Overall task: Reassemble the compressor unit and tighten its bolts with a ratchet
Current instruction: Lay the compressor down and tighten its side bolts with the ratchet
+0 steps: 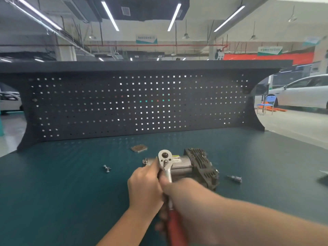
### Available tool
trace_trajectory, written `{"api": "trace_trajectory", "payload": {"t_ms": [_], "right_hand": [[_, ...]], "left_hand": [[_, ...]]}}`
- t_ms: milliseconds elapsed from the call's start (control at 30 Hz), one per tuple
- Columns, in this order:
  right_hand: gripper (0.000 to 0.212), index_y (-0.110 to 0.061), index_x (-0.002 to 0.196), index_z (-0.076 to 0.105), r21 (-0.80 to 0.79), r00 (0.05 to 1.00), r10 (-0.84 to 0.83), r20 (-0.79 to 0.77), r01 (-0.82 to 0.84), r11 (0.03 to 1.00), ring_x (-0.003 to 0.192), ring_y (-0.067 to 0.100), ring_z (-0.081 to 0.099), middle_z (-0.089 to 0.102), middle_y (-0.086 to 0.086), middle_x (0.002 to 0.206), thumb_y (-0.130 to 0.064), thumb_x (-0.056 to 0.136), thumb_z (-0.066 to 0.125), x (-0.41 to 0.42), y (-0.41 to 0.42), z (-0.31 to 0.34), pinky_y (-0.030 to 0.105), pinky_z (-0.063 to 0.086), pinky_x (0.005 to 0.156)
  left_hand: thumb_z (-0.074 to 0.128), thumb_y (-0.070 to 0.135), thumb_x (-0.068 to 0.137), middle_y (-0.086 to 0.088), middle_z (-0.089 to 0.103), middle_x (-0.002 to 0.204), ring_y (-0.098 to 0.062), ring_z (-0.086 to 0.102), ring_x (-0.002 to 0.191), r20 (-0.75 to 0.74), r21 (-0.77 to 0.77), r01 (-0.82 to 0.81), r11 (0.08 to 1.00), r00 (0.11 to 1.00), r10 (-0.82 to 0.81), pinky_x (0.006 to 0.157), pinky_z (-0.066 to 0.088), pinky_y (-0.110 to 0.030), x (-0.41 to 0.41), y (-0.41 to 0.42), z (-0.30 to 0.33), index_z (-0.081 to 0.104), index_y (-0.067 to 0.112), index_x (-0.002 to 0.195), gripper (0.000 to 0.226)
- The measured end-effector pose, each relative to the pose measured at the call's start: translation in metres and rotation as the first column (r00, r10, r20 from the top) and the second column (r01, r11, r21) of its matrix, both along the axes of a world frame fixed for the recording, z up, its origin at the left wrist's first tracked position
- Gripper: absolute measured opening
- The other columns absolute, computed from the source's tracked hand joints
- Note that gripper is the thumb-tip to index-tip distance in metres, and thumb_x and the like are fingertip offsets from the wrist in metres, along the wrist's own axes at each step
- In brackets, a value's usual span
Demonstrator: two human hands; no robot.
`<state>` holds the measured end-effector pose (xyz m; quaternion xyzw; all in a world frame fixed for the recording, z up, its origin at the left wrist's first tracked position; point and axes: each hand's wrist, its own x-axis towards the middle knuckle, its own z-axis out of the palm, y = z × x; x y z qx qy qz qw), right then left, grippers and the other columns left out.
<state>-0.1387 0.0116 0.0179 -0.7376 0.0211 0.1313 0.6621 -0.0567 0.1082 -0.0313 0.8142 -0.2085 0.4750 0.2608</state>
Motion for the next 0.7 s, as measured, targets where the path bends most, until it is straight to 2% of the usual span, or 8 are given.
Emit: {"api": "trace_trajectory", "payload": {"t_ms": [100, 167, 233, 333, 400, 500, 567, 700], "right_hand": [[0.015, -0.014, 0.104, 0.042, 0.302, 0.987, -0.156, 0.026, 0.141, 0.943, 0.054, 0.001, 0.042, 0.043, -0.007, 0.068, -0.029, 0.103, 0.042, 0.008, 0.005, -0.018, 0.01, 0.041, 0.044], [0.026, -0.01, 0.1, 0.054, 0.144, 0.996, -0.083, 0.02, 0.079, 0.986, 0.045, 0.001, 0.044, 0.049, -0.008, 0.057, -0.032, 0.103, 0.04, 0.008, 0.006, -0.012, 0.012, 0.046, 0.048], [0.037, -0.009, 0.079, 0.055, -0.107, 0.999, -0.052, 0.01, 0.053, 0.993, 0.03, 0.006, 0.045, 0.048, -0.006, 0.038, -0.038, 0.101, 0.045, 0.006, -0.005, 0.005, 0.012, 0.04, 0.038], [0.04, -0.013, 0.072, 0.056, -0.462, 0.997, 0.034, 0.066, 0.001, 0.887, 0.032, 0.01, 0.05, 0.052, -0.005, 0.041, -0.047, 0.093, 0.056, 0.009, -0.048, 0.027, 0.013, 0.04, 0.039], [0.038, -0.012, 0.075, 0.063, -0.573, 0.99, 0.052, 0.129, 0.031, 0.819, 0.04, 0.011, 0.055, 0.059, -0.004, 0.051, -0.049, 0.085, 0.066, 0.017, -0.068, 0.052, 0.017, 0.045, 0.046], [0.037, -0.016, 0.069, 0.064, -0.704, 0.96, 0.076, 0.27, 0.143, 0.696, 0.042, 0.007, 0.052, 0.061, -0.007, 0.05, -0.05, 0.083, 0.067, 0.027, -0.074, 0.067, 0.013, 0.041, 0.044], [0.036, -0.012, 0.073, 0.059, -0.647, 0.972, 0.084, 0.219, 0.08, 0.758, 0.04, 0.011, 0.055, 0.061, -0.003, 0.049, -0.044, 0.091, 0.062, 0.025, -0.067, 0.054, 0.019, 0.046, 0.046], [0.029, -0.008, 0.085, 0.055, -0.208, 0.999, 0.046, 0.02, -0.041, 0.977, 0.032, 0.012, 0.049, 0.048, -0.001, 0.039, -0.032, 0.1, 0.05, 0.001, -0.03, 0.014, 0.019, 0.045, 0.041]], "left_hand": [[0.078, 0.017, 0.062, -0.004, 0.05, 0.042, -0.027, 0.049, 0.036, -0.112, -0.027, 0.016, 1.0, 0.994, -0.019, 0.037, 0.03, -0.026, 0.002, 0.001, 0.001, 0.043, 0.02, 0.056, 0.036], [0.072, 0.019, 0.063, -0.004, 0.048, 0.042, -0.027, 0.047, 0.036, -0.098, -0.053, 0.033, 0.998, 0.995, -0.038, 0.038, 0.03, -0.027, 0.003, 0.001, 0.0, 0.048, 0.012, 0.053, 0.028], [0.067, 0.015, 0.065, -0.004, 0.049, 0.043, -0.029, 0.046, 0.038, -0.088, -0.111, 0.047, 0.993, 0.995, -0.057, 0.042, 0.029, -0.026, 0.003, 0.0, 0.0, 0.052, 0.009, 0.054, 0.019], [0.065, 0.022, 0.074, -0.001, 0.053, 0.044, -0.027, 0.049, 0.039, -0.072, -0.106, 0.048, 0.993, 0.996, -0.056, 0.045, 0.026, -0.022, 0.003, -0.001, 0.001, 0.06, 0.012, 0.058, 0.019], [0.06, 0.03, 0.081, 0.0, 0.053, 0.044, -0.025, 0.048, 0.038, -0.047, -0.107, 0.066, 0.992, 0.996, -0.071, 0.043, 0.018, -0.017, 0.002, -0.001, 0.003, 0.066, 0.014, 0.062, 0.025], [0.061, 0.035, 0.083, 0.0, 0.056, 0.046, -0.026, 0.052, 0.041, -0.069, -0.122, 0.062, 0.991, 0.995, -0.071, 0.04, 0.031, -0.023, 0.002, -0.002, 0.004, 0.073, 0.018, 0.072, 0.023], [0.062, 0.034, 0.082, -0.001, 0.057, 0.047, -0.027, 0.054, 0.043, -0.096, -0.126, 0.038, 0.991, 0.994, -0.051, 0.04, 0.037, -0.027, 0.003, -0.003, 0.002, 0.074, 0.02, 0.075, 0.02], [0.059, 0.024, 0.073, 0.0, 0.053, 0.044, -0.027, 0.05, 0.039, -0.102, -0.079, 0.066, 0.995, 0.992, -0.074, 0.045, 0.024, -0.022, -0.001, -0.004, 0.003, 0.06, 0.013, 0.06, 0.016]]}}
